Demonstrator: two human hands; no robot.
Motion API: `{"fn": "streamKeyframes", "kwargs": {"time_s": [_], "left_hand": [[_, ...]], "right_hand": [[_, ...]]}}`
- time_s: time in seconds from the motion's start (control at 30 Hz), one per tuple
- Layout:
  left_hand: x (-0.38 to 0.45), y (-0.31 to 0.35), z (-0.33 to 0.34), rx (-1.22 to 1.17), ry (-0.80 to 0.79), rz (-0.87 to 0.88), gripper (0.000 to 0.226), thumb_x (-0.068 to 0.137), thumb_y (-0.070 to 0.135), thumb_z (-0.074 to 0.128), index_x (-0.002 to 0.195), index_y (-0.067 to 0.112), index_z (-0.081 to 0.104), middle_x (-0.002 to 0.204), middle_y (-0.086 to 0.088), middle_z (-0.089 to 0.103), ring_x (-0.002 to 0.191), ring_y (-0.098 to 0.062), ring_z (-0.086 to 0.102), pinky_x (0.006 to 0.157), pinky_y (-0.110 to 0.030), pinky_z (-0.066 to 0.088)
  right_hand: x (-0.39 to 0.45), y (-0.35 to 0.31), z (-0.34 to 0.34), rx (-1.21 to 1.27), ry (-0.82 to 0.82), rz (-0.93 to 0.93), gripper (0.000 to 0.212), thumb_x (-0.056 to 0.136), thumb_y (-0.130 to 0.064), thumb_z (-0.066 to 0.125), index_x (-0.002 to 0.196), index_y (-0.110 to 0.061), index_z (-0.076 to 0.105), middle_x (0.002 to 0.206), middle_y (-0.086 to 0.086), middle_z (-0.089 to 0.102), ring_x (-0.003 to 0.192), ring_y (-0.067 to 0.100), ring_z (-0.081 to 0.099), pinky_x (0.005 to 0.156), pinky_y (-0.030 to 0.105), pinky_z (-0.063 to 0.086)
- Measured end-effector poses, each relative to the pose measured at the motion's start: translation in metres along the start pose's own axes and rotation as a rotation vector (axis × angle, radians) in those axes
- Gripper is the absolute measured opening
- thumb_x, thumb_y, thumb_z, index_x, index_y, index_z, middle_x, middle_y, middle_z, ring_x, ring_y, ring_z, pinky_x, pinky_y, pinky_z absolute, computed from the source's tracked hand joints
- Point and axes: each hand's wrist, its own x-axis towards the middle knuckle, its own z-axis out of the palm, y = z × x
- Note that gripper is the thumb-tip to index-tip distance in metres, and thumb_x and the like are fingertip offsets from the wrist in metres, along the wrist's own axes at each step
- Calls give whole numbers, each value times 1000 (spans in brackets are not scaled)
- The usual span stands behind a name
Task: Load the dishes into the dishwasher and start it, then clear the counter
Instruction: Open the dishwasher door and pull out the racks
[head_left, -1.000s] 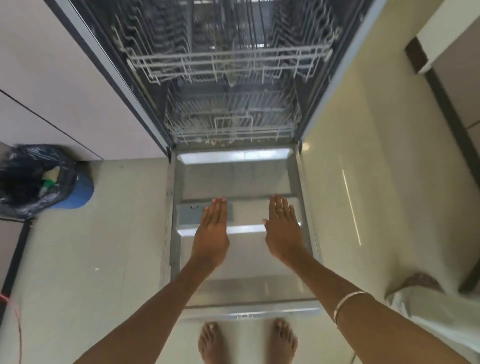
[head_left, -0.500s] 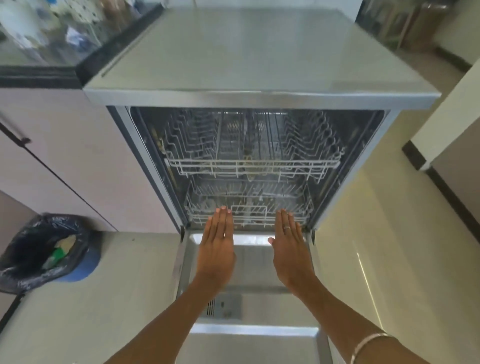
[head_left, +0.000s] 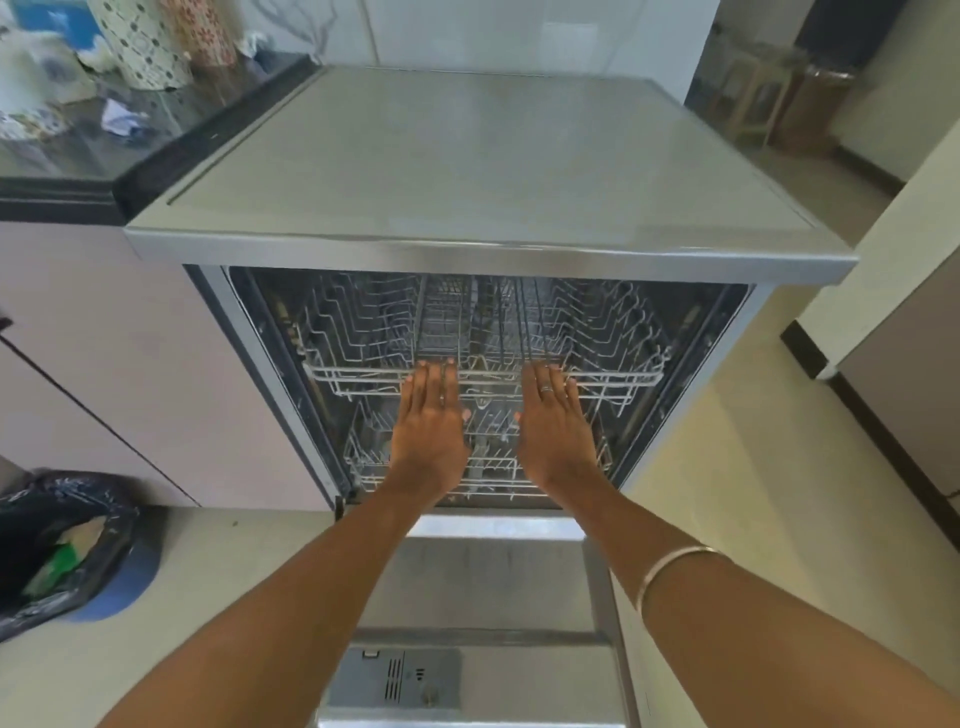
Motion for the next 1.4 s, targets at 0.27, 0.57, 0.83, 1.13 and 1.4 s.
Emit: {"fn": "streamKeyframes", "kwargs": {"time_s": [0.27,0.57,0.83,1.13,1.4], "left_hand": [[20,-5,-19,10,38,-38,47,87,3,65,131,7,49,119,-9,60,115,-26,54,100,-34,48],[3,3,-28,-27,-32,-71,30,91,0,60,120,5,54,112,-9,60,105,-25,56,98,-35,49],[-50,2,-23,134,-23,-47,30,95,29,58,119,10,60,113,-7,66,106,-23,60,98,-35,50],[-104,1,-31,36,-32,-24,26,91,23,53,112,12,66,108,-8,69,104,-26,60,94,-38,49],[-160,11,-26,-66,65,-49,47,100,43,44,74,12,69,72,-9,72,83,-30,67,97,-45,47]], "right_hand": [[29,-4,-24,-116,-148,33,64,88,-6,57,148,-10,32,140,17,49,137,31,40,123,43,19],[17,-14,-39,-200,-271,14,56,89,-6,58,142,-7,40,115,13,64,111,26,61,114,43,36],[-37,-23,-38,-240,-279,-5,38,91,-6,53,128,-4,51,117,14,63,113,31,60,105,47,46],[-84,-33,-65,-145,-311,11,30,96,-27,50,118,-10,60,114,9,65,109,29,62,89,37,48],[-144,-30,-77,89,-293,153,42,101,-47,40,106,-23,74,96,9,72,94,29,68,82,35,52]]}}
